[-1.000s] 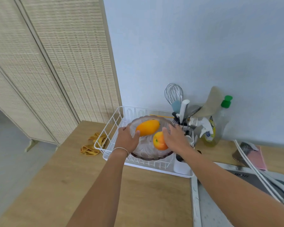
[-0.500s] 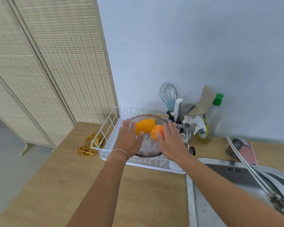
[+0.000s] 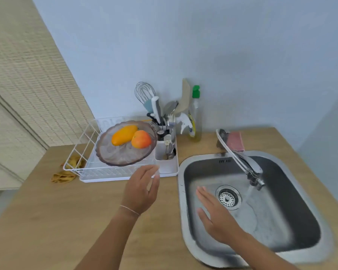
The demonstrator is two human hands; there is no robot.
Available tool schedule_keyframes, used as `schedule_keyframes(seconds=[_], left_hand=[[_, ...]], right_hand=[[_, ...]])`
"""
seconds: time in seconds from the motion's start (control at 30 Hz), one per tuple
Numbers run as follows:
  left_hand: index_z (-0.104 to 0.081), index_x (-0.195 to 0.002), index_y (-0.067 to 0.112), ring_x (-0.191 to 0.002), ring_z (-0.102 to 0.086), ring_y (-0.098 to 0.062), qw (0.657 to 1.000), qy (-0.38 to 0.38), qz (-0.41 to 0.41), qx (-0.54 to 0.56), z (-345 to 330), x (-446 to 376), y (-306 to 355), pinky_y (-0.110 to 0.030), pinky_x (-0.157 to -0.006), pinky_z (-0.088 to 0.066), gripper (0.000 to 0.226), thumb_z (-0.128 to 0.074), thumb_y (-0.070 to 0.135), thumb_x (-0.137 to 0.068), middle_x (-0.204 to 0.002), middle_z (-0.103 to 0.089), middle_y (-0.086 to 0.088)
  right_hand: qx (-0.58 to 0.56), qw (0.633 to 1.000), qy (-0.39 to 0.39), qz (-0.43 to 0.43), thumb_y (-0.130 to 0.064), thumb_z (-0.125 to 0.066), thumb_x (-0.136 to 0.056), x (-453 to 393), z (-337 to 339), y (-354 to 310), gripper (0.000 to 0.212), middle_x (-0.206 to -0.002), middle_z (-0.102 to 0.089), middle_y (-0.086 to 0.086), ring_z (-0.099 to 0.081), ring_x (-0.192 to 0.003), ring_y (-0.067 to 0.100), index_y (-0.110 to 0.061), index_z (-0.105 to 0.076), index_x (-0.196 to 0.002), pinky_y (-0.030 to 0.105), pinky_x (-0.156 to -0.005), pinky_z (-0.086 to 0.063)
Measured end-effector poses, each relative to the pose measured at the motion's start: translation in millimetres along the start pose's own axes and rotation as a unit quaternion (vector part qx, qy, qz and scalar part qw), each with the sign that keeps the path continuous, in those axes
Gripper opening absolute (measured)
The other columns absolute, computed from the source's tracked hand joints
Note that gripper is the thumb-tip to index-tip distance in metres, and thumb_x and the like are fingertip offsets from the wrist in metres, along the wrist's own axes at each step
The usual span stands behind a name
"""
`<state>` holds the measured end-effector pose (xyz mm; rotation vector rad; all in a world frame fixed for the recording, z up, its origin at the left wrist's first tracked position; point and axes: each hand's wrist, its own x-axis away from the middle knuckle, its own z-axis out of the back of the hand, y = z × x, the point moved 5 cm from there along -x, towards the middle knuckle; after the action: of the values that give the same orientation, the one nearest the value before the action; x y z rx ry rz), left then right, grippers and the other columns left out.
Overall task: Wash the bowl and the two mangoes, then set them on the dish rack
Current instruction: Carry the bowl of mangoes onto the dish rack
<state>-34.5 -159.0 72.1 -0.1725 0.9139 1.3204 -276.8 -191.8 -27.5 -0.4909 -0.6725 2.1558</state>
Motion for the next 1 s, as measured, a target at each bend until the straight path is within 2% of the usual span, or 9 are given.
schedule_keyframes(seconds=[0.07,0.17,0.37,0.53,0.7,0.8,0.9,1.0], left_hand=[[-0.069,-0.115,0.003,-0.103,-0.064,-0.024,0.998,-0.039,-0.034,0.021,-26.2,15.9,27.6,-0.033,-0.090,-0.052,0.029,-0.053,0.019,-0.096,-0.112,-0.068,-0.010],[-0.066,-0.119,0.006,-0.107,-0.062,-0.023,0.990,-0.124,-0.048,0.048,-74.3,32.4,67.3,-0.035,-0.092,-0.051,0.031,-0.052,0.023,-0.098,-0.116,-0.067,-0.008],[-0.057,-0.131,0.010,-0.120,-0.054,-0.019,0.974,-0.209,-0.066,0.058,-145.1,30.5,141.9,-0.033,-0.104,-0.044,0.039,-0.050,0.032,-0.100,-0.128,-0.060,-0.005],[-0.034,-0.149,0.010,-0.143,-0.029,-0.022,0.961,-0.277,0.007,-0.009,-177.3,24.9,158.9,-0.037,-0.119,-0.026,0.062,-0.029,0.050,-0.101,-0.152,-0.038,-0.010],[-0.025,-0.151,0.008,-0.146,-0.022,-0.031,0.933,-0.340,0.069,-0.098,-195.7,73.6,152.6,-0.040,-0.121,-0.021,0.069,-0.021,0.052,-0.099,-0.155,-0.030,-0.017],[-0.021,-0.153,0.007,-0.147,-0.020,-0.031,0.915,-0.369,0.100,-0.127,-202.5,101.0,151.4,-0.039,-0.121,-0.017,0.072,-0.018,0.053,-0.098,-0.157,-0.026,-0.017],[-0.016,-0.155,0.008,-0.149,-0.014,-0.028,0.909,-0.371,0.135,-0.135,-202.3,108.6,150.2,-0.036,-0.123,-0.011,0.075,-0.012,0.056,-0.097,-0.160,-0.020,-0.015],[-0.017,-0.155,0.011,-0.149,-0.013,-0.026,0.905,-0.370,0.160,-0.135,-201.9,108.5,146.7,-0.037,-0.122,-0.013,0.072,-0.017,0.057,-0.099,-0.161,-0.018,-0.012]], right_hand=[[0.032,0.999,0.002,-0.026,-0.049,-0.029,-0.099,23.4,10.0,30.4,0.065,-0.163,-0.024,-0.009,-0.002,-0.149,-0.008,-0.017,-0.032,-0.155,0.017,-0.122,-0.006],[0.055,0.996,0.025,-0.065,-0.048,-0.030,-0.099,47.2,30.6,62.1,0.064,-0.161,-0.030,-0.006,-0.012,-0.151,0.002,-0.015,-0.036,-0.154,0.028,-0.124,-0.015],[0.077,0.990,0.054,-0.103,-0.047,-0.030,-0.097,76.4,64.7,100.3,0.064,-0.159,-0.037,-0.002,-0.021,-0.150,0.010,-0.016,-0.040,-0.151,0.024,-0.121,-0.014],[0.095,0.986,0.050,-0.125,-0.048,-0.027,-0.095,94.2,79.3,132.5,0.067,-0.156,-0.042,0.003,-0.027,-0.149,0.015,-0.012,-0.041,-0.150,0.025,-0.120,-0.014],[0.096,0.984,0.048,-0.140,-0.046,-0.029,-0.096,94.8,92.1,160.2,0.066,-0.157,-0.040,0.006,-0.026,-0.150,0.018,-0.010,-0.040,-0.151,0.027,-0.121,-0.014],[0.086,0.988,0.047,-0.123,-0.040,-0.034,-0.098,82.8,108.1,163.7,0.062,-0.158,-0.039,0.005,-0.026,-0.150,0.017,-0.011,-0.037,-0.152,0.025,-0.120,-0.014],[0.052,0.989,0.078,-0.110,-0.032,-0.037,-0.102,51.9,139.2,158.7,0.054,-0.156,-0.042,0.007,-0.028,-0.148,0.018,-0.009,-0.041,-0.150,0.026,-0.118,-0.017],[0.010,0.986,0.144,-0.088,-0.028,-0.037,-0.103,4.4,178.2,139.3,0.049,-0.148,-0.051,0.009,-0.039,-0.141,0.021,-0.008,-0.046,-0.146,0.028,-0.115,-0.025]])
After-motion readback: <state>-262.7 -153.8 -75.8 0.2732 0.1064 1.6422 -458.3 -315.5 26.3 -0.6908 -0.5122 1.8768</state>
